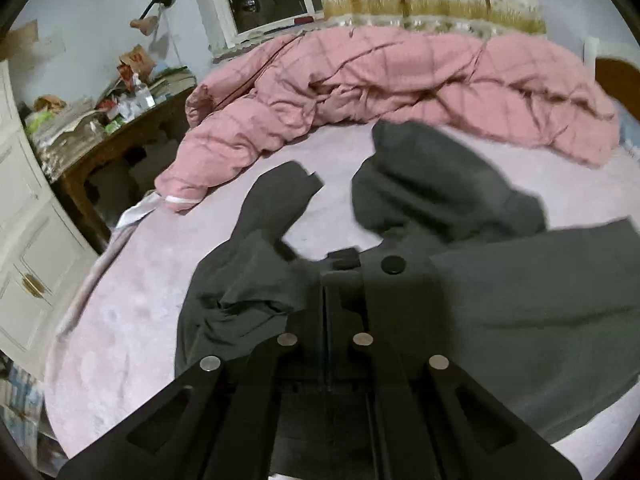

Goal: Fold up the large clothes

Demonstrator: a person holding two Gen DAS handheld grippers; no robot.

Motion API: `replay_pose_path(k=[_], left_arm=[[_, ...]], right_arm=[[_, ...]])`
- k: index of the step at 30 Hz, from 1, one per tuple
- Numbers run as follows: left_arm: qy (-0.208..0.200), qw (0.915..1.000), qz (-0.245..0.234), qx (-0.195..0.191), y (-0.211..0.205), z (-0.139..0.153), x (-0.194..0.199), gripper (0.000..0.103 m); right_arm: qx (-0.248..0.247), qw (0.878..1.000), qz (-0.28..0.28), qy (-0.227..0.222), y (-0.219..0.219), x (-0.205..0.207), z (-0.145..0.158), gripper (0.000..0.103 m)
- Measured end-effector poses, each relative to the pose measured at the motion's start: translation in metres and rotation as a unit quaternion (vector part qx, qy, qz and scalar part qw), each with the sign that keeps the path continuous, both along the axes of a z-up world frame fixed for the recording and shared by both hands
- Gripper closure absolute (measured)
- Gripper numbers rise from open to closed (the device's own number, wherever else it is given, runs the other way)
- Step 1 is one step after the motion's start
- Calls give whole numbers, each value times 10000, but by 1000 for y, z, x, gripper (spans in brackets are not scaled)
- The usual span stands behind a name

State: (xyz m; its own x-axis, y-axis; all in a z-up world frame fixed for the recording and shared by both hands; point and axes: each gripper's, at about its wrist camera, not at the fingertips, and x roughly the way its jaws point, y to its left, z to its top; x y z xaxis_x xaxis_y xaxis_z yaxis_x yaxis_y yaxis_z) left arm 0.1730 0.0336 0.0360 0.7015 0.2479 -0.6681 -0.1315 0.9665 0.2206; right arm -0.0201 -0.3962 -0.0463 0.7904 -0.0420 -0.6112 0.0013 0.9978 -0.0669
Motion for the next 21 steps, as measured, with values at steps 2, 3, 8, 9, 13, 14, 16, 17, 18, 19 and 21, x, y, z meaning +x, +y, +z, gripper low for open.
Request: replay_pose_path(k=[2, 3, 8, 9, 13, 14, 16, 17, 18, 19, 21], left_arm=[[63, 10000, 12, 4, 4, -12, 1, 103], [33, 9996, 176, 200, 6, -16, 4, 103], [168, 9988, 468, 3, 38, -23, 14, 103], [192, 9990, 224, -331, 42, -22, 9, 103], [89, 9957, -612, -691, 39, -14, -24, 75], [165, 9919, -748, -1013, 40, -12, -30, 59], [157, 9843, -881, -1522, 42, -9, -42, 41], [159, 9806, -1023, -1664, 41, -8, -46, 41], [168, 9770, -1168, -1778, 39, -8, -48, 41], [191, 9748, -1241, -1842, 37, -8, -47, 40], [376, 9728, -1308, -1872, 28, -14, -42, 32]], right_arm=[[-16, 9999, -20, -154, 1, -1, 4, 72], [4, 9995, 32, -323, 3, -4, 10, 72], [763, 9939, 641, -476, 22, 13, 45, 72], [736, 9952, 551, -346, 27, 24, 48, 72], [915, 9955, 206, -131, 38, 69, 49, 72], [847, 9962, 192, -38, 42, 78, 46, 72], [765, 9965, 317, 70, 51, 92, 38, 72], [811, 9956, 430, 163, 55, 95, 33, 72], [947, 9937, 548, 245, 56, 99, 29, 69], [1186, 9901, 668, 336, 55, 102, 24, 67], [1756, 9783, 870, 675, 52, 111, 12, 67]])
